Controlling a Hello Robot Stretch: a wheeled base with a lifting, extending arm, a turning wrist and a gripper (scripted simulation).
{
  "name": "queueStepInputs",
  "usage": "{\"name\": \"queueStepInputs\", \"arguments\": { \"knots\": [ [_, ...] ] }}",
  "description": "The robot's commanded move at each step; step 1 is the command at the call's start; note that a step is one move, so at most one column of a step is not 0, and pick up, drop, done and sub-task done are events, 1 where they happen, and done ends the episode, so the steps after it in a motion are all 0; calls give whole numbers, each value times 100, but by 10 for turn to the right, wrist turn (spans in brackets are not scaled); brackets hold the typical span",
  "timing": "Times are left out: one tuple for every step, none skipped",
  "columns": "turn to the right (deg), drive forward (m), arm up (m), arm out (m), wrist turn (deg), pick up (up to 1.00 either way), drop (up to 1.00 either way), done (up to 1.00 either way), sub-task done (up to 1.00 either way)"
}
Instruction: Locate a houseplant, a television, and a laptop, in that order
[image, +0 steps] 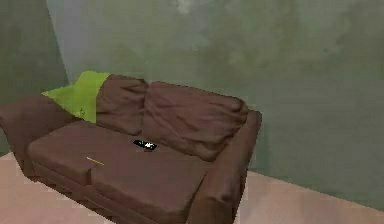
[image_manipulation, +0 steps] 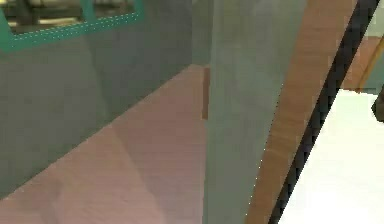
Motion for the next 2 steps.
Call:
{"name": "queueStepInputs", "arguments": {
  "knots": [
    [450, 0, 0, 0, 0, 0, 0, 0, 0],
    [240, 0, 0, 0, 0, 0, 0, 0, 0]
  ]
}}
